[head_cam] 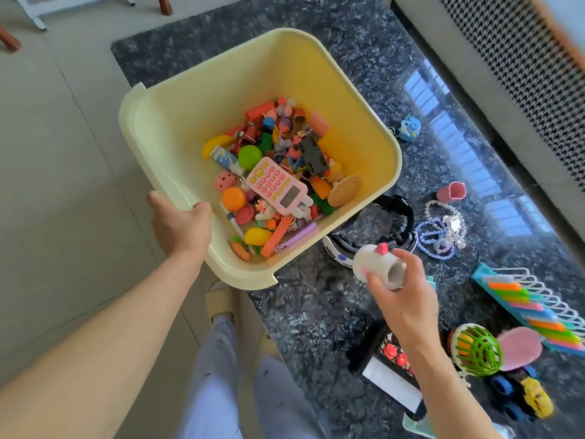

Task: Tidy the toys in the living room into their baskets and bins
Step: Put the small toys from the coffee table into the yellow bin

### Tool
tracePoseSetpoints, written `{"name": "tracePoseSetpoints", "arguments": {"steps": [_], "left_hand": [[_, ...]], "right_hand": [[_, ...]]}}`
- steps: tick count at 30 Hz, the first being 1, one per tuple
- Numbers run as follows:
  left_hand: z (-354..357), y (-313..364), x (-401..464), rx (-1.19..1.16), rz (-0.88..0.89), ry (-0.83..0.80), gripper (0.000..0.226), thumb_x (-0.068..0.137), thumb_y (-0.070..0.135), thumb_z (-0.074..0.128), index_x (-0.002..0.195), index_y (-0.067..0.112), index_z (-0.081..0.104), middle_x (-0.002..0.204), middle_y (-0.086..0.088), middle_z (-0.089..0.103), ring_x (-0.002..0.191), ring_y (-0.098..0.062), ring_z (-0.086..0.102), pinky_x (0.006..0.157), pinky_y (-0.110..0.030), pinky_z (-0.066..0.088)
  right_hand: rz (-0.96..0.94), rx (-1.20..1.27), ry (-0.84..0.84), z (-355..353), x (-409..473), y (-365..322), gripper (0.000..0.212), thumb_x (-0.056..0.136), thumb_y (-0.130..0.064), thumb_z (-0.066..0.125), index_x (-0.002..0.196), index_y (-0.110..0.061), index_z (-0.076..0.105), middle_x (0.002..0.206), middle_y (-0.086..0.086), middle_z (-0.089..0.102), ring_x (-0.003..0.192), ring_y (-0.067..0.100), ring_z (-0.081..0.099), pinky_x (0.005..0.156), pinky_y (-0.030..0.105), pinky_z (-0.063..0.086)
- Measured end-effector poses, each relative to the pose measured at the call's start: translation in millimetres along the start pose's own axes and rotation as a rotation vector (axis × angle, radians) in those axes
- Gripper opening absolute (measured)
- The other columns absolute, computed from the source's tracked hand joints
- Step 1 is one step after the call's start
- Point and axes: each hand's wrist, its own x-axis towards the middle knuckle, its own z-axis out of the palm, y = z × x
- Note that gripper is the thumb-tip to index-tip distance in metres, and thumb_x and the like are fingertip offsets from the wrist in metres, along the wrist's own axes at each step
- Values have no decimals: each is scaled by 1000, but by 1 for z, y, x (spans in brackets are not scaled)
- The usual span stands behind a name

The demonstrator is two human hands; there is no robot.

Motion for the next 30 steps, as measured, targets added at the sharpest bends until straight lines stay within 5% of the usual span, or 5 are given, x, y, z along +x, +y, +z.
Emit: {"name": "tracePoseSetpoints", "arguments": {"steps": [4, 12, 22, 27, 30], "left_hand": [[0, 6, -4, 21, -14, -4, 61, 80, 11, 57, 134, 3, 30, 128, -16, 52, 112, -34, 54, 89, -35, 43], [1, 3, 3, -8, -13, 10, 50, 77, 6, 59, 122, 5, 37, 110, -12, 63, 93, -34, 61, 79, -40, 51], [7, 1, 10, 57, -36, 36, 61, 75, 10, 59, 130, 0, 33, 110, -23, 59, 96, -40, 58, 83, -44, 49], [7, 6, 12, 77, -34, 68, 61, 73, 11, 60, 127, -1, 35, 114, -24, 60, 100, -42, 58, 87, -45, 48], [9, 9, 7, 109, -25, 77, 60, 71, 17, 59, 122, -2, 35, 111, -26, 59, 97, -45, 57, 84, -50, 49]], "right_hand": [[-212, 277, 398, -42, 23, -64, 52, 78, -41, 66, 121, -25, 43, 116, 9, 57, 92, 25, 61, 77, 39, 53], [-604, -317, -198, 63, 130, -201, 56, 84, -31, 64, 134, -26, 40, 126, 2, 54, 109, 21, 53, 81, 30, 42], [-588, -433, -310, 123, 174, -204, 57, 92, -21, 53, 144, -23, 30, 147, 8, 35, 130, 30, 38, 98, 40, 36], [-744, 192, 294, 39, 141, -165, 34, 92, -8, 48, 125, -5, 55, 125, 4, 55, 117, 13, 49, 102, 17, 36], [-436, 330, 491, -4, 118, -93, 26, 89, 0, 45, 113, 1, 55, 108, 12, 60, 98, 3, 54, 87, 17, 44]]}}
